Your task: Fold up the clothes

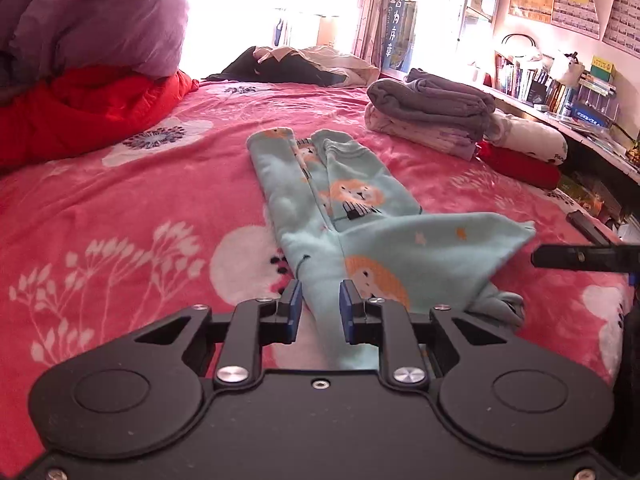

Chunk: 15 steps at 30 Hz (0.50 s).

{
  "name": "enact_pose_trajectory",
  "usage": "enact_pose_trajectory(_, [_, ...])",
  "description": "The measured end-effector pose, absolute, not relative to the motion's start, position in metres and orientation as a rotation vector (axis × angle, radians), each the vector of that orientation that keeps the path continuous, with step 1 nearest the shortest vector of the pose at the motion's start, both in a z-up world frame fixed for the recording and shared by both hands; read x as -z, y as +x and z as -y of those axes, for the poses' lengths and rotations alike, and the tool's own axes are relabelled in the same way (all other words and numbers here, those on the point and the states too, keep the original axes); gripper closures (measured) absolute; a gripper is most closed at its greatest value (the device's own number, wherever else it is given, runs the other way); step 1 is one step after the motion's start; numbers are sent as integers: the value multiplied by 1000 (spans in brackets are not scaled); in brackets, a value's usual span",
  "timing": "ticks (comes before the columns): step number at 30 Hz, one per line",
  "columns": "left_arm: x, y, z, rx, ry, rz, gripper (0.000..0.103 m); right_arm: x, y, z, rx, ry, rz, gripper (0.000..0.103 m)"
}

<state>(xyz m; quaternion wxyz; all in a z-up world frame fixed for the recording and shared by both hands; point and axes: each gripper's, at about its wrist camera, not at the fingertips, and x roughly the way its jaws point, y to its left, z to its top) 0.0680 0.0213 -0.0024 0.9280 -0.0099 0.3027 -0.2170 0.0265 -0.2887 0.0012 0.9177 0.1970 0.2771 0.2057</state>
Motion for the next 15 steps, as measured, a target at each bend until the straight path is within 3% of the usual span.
enact_pose_trajectory(2, [6, 63, -21, 452, -59, -630, 85, 3, 25, 317, -339, 495, -562, 56])
enact_pose_trajectory(4, [10, 65, -26, 455, -142, -651, 85, 18, 29, 348, -287, 662, -570, 46])
enact_pose_trajectory(8, [17, 66, -22, 456, -181, -654, 85, 62, 47, 386, -249, 1036, -570, 44])
enact_pose_trajectory(12, [42, 63, -4, 459, -100, -705, 85, 83, 68, 383, -265, 1131, -549, 39])
enact_pose_trajectory(15, [36, 62, -7, 463, -102, -693, 85, 98, 81, 379, -265, 1187, -530, 41])
